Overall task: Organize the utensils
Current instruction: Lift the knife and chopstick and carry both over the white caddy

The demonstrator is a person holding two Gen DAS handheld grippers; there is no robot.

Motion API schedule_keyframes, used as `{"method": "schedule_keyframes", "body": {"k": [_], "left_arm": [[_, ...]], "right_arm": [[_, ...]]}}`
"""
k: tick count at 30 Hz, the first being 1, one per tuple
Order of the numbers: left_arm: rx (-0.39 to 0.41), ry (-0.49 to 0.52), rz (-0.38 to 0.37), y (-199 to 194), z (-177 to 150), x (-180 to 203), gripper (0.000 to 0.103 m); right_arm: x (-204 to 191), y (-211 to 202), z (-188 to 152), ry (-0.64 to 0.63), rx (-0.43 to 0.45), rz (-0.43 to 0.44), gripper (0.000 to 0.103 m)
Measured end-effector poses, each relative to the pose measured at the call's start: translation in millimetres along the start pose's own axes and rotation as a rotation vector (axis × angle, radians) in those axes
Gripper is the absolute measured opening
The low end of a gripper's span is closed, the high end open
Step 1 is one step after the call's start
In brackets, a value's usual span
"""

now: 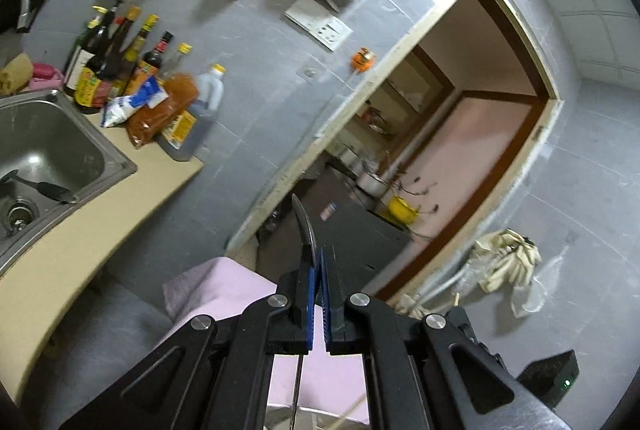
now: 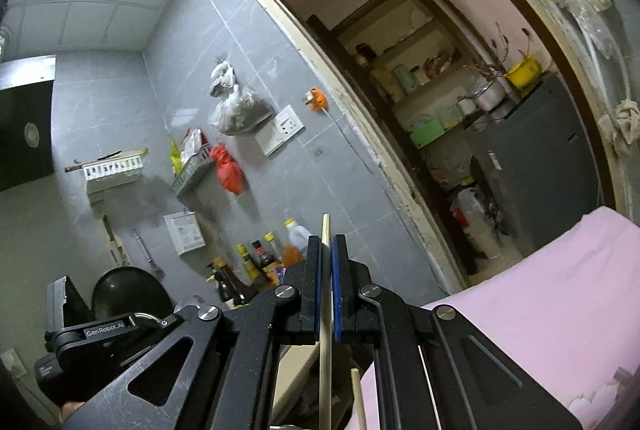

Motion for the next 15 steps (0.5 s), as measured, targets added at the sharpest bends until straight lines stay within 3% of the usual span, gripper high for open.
{"method": "schedule_keyframes", "body": {"k": [8,15], "left_arm": [[0.079,0.061,0.070,-0.5,-14.9,-12.8,0.003],[0.078,0.106,0.079,-1.9,-24.3,-9.9,0.003]], "right_arm": [[1.7,-2.3,-8.5,-0.064,0.099,-0.080,0.004],[-11.3,-11.8,10.4,-0.136,0.184,-0.094,0.004]]}}
Point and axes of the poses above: each gripper's, at about its wrist camera, not at the fingertips, and y roughly the way its jaws point, x to its right, z to its top, the point moved 6 cm from there along y, roughly the way its jaws point, and after that the axes turned 11 degrees about x, right-handed, at the moved point
